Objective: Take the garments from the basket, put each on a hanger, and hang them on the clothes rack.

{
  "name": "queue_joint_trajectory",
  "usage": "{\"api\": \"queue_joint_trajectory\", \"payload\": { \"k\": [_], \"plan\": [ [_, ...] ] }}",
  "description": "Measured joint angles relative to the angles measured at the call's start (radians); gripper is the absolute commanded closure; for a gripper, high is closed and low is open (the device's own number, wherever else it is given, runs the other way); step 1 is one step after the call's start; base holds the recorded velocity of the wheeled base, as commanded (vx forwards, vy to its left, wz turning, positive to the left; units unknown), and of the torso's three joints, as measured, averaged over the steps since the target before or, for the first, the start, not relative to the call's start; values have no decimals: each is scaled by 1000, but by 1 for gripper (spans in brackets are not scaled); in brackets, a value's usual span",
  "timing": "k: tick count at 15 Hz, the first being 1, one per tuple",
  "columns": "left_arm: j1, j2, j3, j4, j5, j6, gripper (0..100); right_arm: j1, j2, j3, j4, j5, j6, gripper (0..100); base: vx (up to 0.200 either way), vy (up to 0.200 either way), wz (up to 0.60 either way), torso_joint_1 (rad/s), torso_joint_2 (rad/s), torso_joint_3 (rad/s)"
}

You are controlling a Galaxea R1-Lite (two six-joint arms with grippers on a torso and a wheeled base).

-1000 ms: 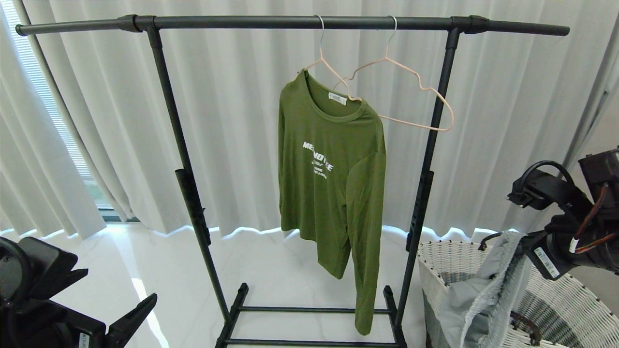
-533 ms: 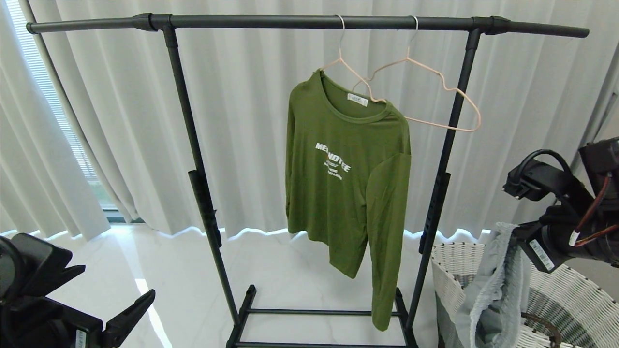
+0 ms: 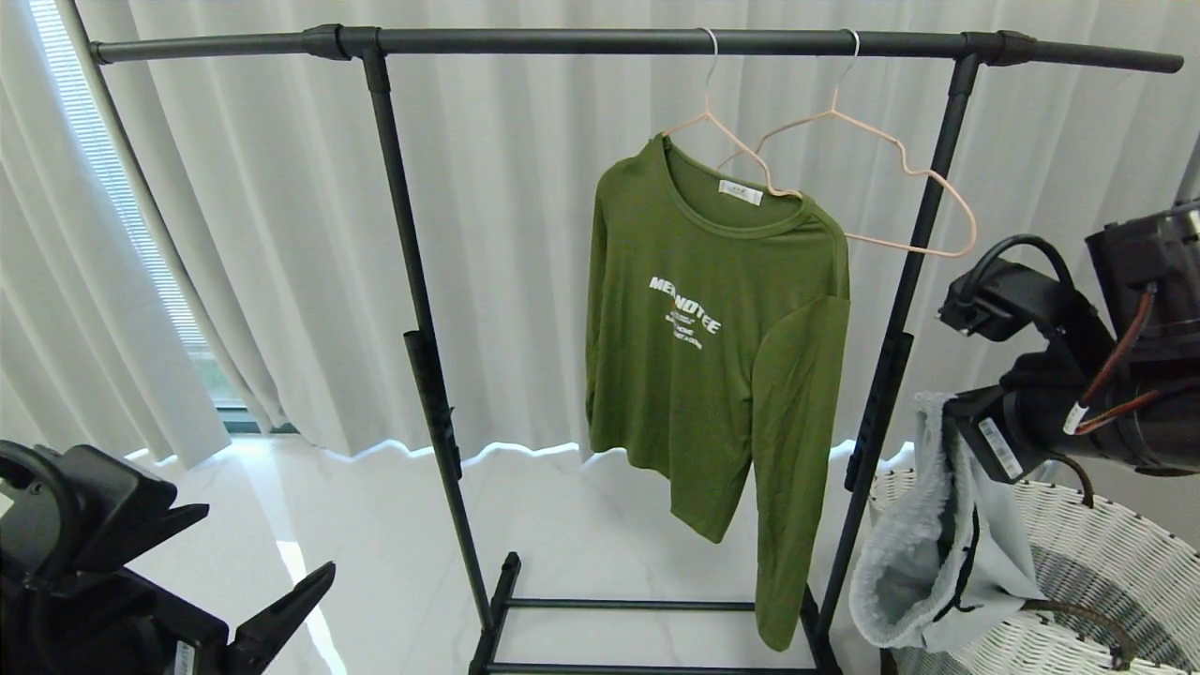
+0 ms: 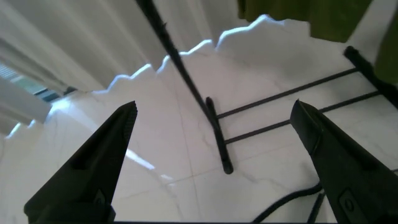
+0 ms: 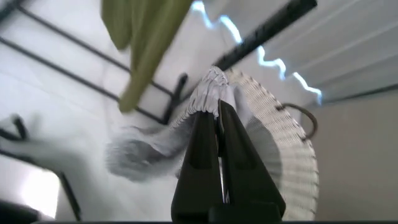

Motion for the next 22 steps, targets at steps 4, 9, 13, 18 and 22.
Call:
{"api": "queue_joint_trajectory", "payload": {
  "k": [4,9,13,18,22],
  "plan": [
    [-136,61,-107,-13,-2,-44,0,74,43,-143,-3,1,34,100,0,0,0,0,0,0],
    [-383,279,-240,-191,-2,-163,0,155,37,-193,-6,4,94,100,0,0,0,0,0,0],
    [-569,509,-330,-273,1,-403,0,216,4,-196,-7,5,132,100,0,0,0,0,0,0],
    [-667,720,-454,-282,-34,-538,0,257,-26,-197,-6,5,132,100,0,0,0,0,0,0],
    [-657,872,-563,-283,-78,-634,0,303,-50,-198,-3,2,129,100,0,0,0,0,0,0]
  ]
}}
